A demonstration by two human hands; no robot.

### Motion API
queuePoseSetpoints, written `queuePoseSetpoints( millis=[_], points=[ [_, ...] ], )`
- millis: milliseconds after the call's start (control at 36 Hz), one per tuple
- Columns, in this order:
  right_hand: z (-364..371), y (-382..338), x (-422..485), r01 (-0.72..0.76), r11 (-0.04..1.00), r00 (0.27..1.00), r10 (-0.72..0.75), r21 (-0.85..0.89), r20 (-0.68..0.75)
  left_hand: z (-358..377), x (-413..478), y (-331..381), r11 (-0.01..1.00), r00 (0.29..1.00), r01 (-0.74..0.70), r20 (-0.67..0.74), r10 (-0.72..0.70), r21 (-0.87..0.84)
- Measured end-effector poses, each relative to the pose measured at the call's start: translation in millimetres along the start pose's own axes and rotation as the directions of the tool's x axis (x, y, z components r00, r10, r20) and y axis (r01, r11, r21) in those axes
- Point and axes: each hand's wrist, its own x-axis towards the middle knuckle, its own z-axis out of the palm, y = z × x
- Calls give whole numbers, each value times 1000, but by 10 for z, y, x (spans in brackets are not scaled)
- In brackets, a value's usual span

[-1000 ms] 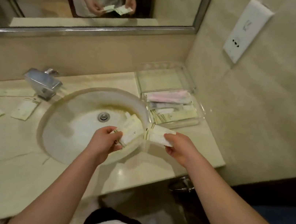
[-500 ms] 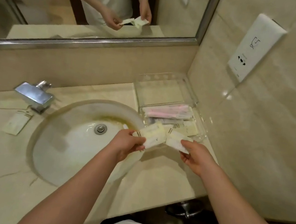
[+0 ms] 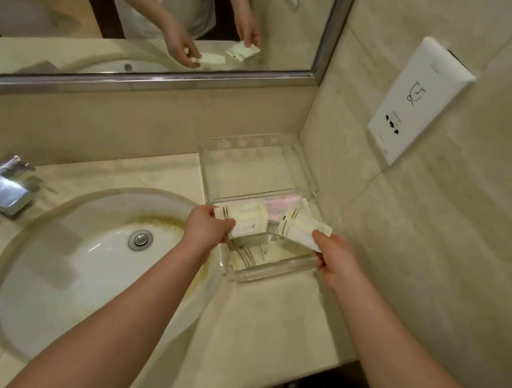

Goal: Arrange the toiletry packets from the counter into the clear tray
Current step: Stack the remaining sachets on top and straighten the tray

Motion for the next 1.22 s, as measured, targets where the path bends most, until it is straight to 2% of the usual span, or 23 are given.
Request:
queuePoseSetpoints(
  millis=[139,306,361,500,556,639,806,972,1056,1111,1222],
  points=[
    [95,-125,226,38,998,999,-38,-44,-1,131,106,68,994,999,22,-50,-17,112],
    [225,-259,369,11,995,1000,-9,-100,23,195,158,55,991,994,-2,-105,17,136],
    [258,-276,426,35,993,998,-29,-112,49,191,161,65,989,989,-54,-129,72,140],
    [242,-320,420,228,963,963,-202,-143,176,113,101,84,950,941,-265,-170,293,167],
    [196,-316,421,224,969,954,-197,-99,227,56,73,87,934,924,-304,-179,337,189],
    [136,-268,434,231,972,929,-204,-52,308,-28,94,34,953,934,-289,-189,302,92],
    [155,-251,355,284,958,905,-254,-40,341,-62,70,5,969,963,-245,-117,243,-7],
    [138,-282,312,343,939,906,-331,2,262,-31,107,27,973,981,-194,-15,194,-121],
    [151,-239,378,419,871,907,-387,-257,167,75,156,54,975,974,-224,-40,224,13],
    [175,-231,397,431,813,902,-397,-392,169,159,186,47,966,972,-228,-31,233,122],
    [206,-268,415,387,826,920,-320,-409,226,229,226,-1,945,971,-235,19,237,227]
  ],
)
